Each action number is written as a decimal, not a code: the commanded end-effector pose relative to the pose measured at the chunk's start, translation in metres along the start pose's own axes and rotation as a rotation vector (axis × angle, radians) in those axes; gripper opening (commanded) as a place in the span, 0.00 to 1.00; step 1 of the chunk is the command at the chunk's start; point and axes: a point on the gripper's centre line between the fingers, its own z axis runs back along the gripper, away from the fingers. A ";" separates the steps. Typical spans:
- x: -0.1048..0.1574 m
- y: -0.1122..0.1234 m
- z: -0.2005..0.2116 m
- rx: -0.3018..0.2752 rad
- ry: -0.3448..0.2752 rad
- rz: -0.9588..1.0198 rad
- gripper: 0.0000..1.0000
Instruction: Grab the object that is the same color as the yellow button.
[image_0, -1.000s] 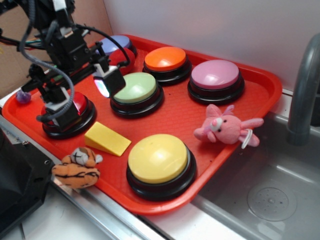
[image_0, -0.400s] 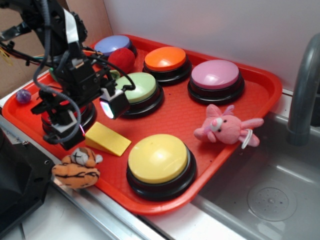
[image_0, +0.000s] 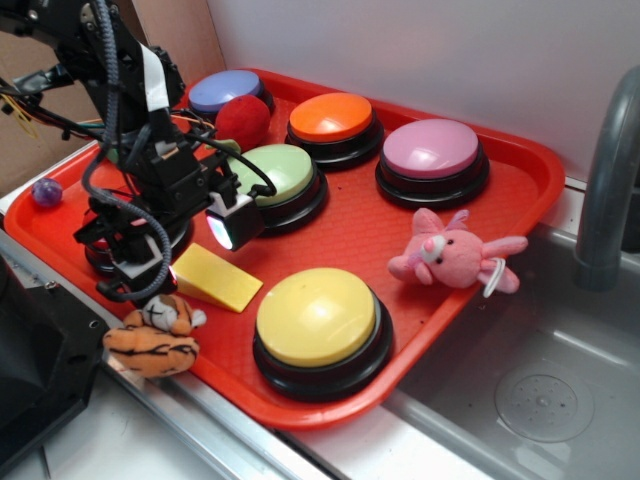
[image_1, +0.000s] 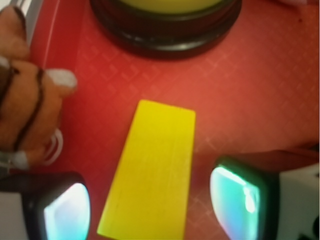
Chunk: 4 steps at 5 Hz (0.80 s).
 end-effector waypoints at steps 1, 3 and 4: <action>-0.002 0.003 -0.004 0.020 0.008 0.054 0.00; -0.003 0.005 -0.003 0.019 0.044 0.080 0.00; 0.006 0.007 0.016 0.060 0.077 0.098 0.00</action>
